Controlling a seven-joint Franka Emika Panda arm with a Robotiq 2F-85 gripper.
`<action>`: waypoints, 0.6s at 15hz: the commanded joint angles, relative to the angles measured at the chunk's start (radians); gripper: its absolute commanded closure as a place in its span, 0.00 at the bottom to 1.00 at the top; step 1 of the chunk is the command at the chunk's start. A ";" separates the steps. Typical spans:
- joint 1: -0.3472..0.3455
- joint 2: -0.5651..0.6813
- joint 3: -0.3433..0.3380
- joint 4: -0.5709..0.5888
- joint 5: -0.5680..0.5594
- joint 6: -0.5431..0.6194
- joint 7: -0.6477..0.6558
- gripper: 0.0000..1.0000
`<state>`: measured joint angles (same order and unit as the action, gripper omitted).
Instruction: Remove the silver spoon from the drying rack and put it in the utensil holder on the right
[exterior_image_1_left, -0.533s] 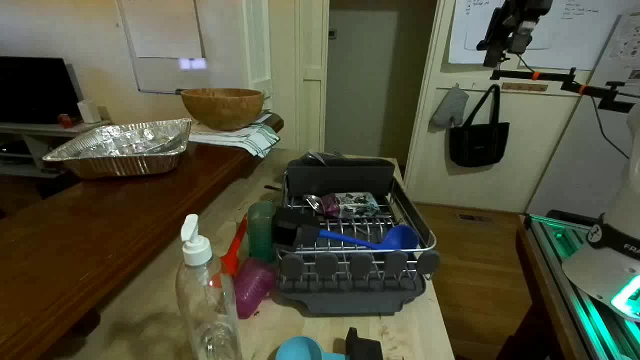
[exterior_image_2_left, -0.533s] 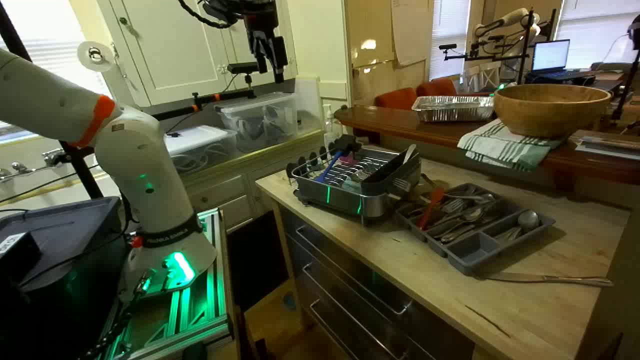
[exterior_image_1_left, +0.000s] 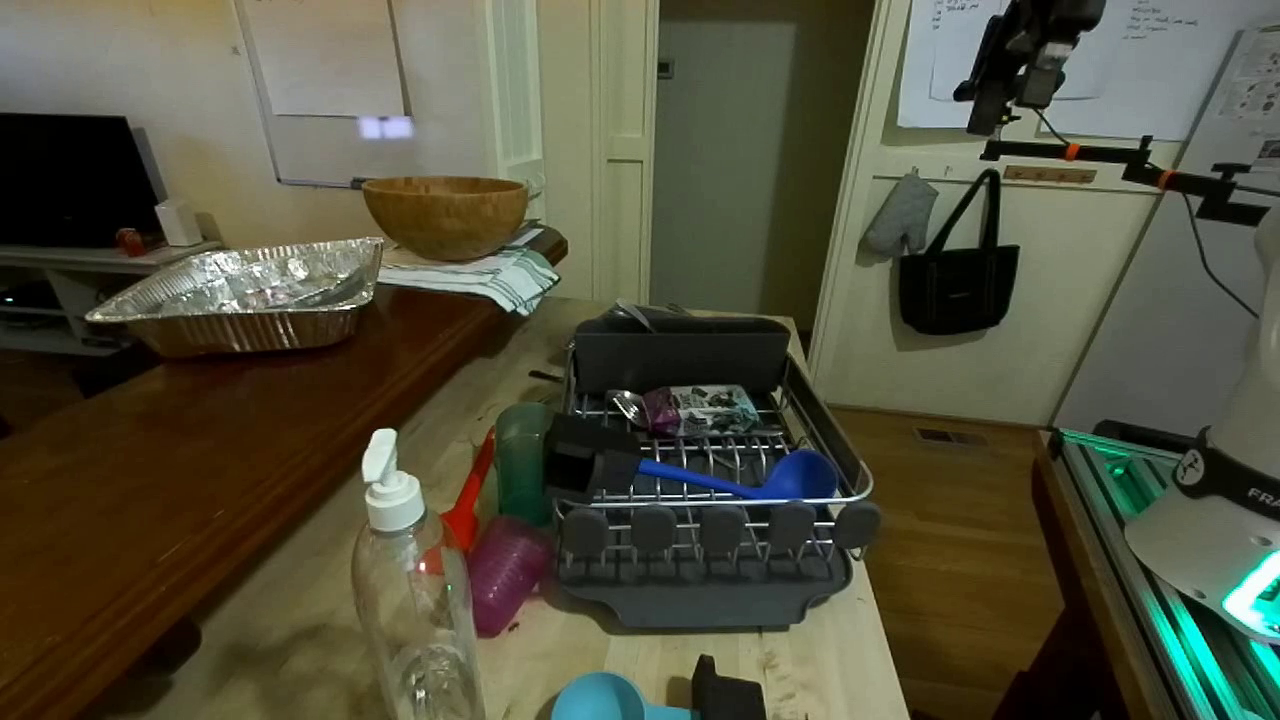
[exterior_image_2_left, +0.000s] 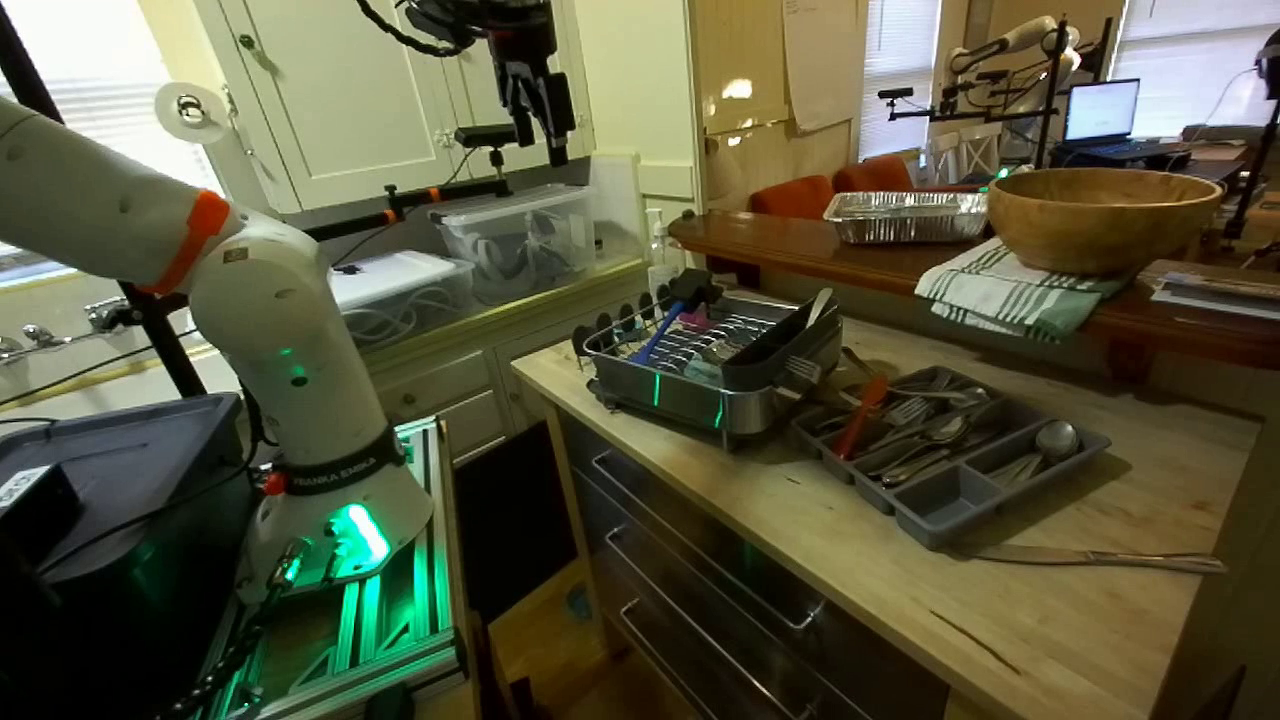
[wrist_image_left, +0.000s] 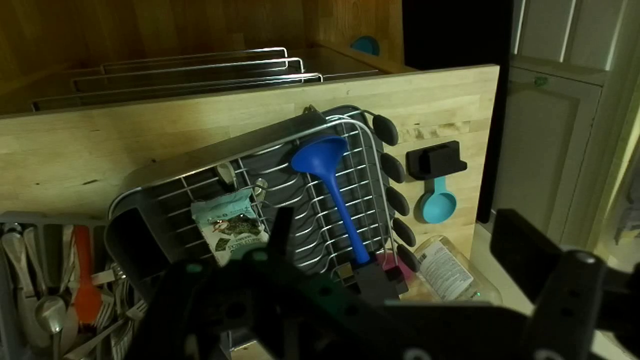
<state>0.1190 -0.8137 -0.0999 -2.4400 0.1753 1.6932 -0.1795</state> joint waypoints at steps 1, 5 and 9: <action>-0.020 0.003 0.013 0.004 0.010 -0.005 -0.011 0.00; -0.029 0.024 -0.006 0.009 -0.001 0.049 -0.044 0.00; -0.037 0.101 -0.050 0.027 -0.043 0.180 -0.161 0.00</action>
<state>0.0922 -0.7887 -0.1207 -2.4378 0.1606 1.7965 -0.2553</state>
